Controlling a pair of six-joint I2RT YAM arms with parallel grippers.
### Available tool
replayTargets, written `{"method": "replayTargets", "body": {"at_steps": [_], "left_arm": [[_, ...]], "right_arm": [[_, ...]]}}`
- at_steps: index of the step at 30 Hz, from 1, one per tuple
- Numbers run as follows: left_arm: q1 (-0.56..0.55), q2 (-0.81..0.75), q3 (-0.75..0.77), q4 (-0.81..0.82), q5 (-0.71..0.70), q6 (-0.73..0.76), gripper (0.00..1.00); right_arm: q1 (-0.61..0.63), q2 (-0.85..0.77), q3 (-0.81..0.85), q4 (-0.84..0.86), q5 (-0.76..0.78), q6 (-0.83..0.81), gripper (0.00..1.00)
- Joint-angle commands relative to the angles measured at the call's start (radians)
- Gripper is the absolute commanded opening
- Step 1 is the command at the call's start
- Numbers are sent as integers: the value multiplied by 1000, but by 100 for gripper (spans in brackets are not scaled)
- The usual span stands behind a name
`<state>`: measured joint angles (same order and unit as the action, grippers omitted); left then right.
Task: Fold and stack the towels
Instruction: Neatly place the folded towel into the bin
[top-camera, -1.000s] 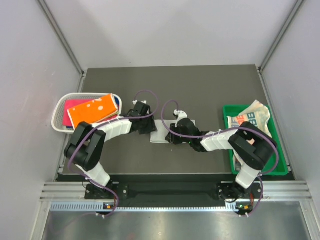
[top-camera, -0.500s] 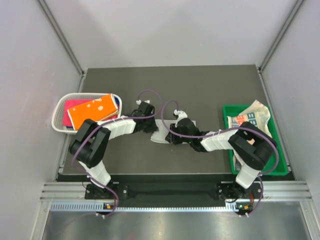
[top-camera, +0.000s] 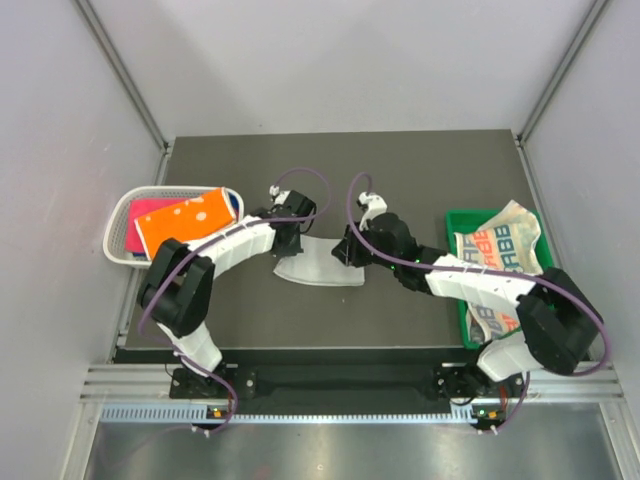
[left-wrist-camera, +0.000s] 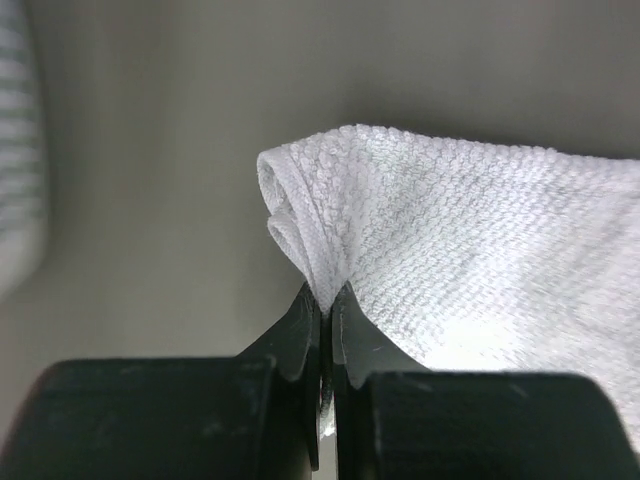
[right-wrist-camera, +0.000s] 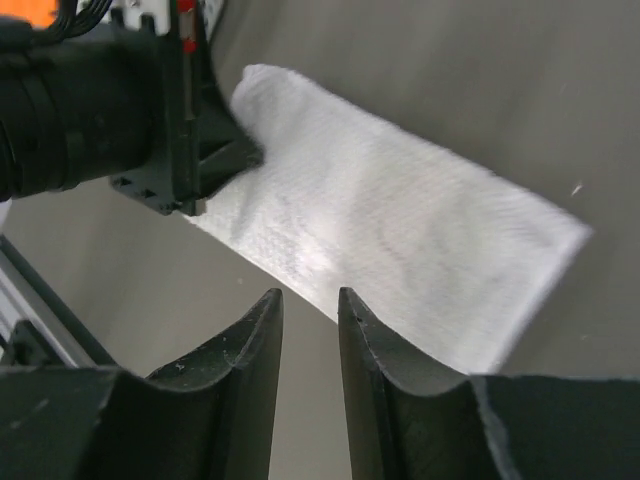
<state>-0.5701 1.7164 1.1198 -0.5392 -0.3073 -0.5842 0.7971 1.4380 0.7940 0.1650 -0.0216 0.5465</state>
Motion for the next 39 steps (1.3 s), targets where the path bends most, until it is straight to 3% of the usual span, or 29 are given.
{"method": "replayTargets", "body": {"at_steps": [1, 6, 13, 26, 39], "left_arm": [[4, -110, 97, -189, -300, 101, 0], [30, -195, 142, -266, -467, 179, 0], [67, -273, 239, -272, -527, 300, 0], [136, -228, 495, -334, -492, 411, 0], [190, -261, 586, -364, -428, 443, 0]], "right_arm": [[-25, -37, 45, -30, 51, -59, 29], [-36, 12, 56, -12, -4, -63, 28], [-38, 45, 71, 7, -31, -63, 27], [-36, 61, 74, 19, -47, -62, 25], [-36, 55, 76, 19, -49, -63, 25]]}}
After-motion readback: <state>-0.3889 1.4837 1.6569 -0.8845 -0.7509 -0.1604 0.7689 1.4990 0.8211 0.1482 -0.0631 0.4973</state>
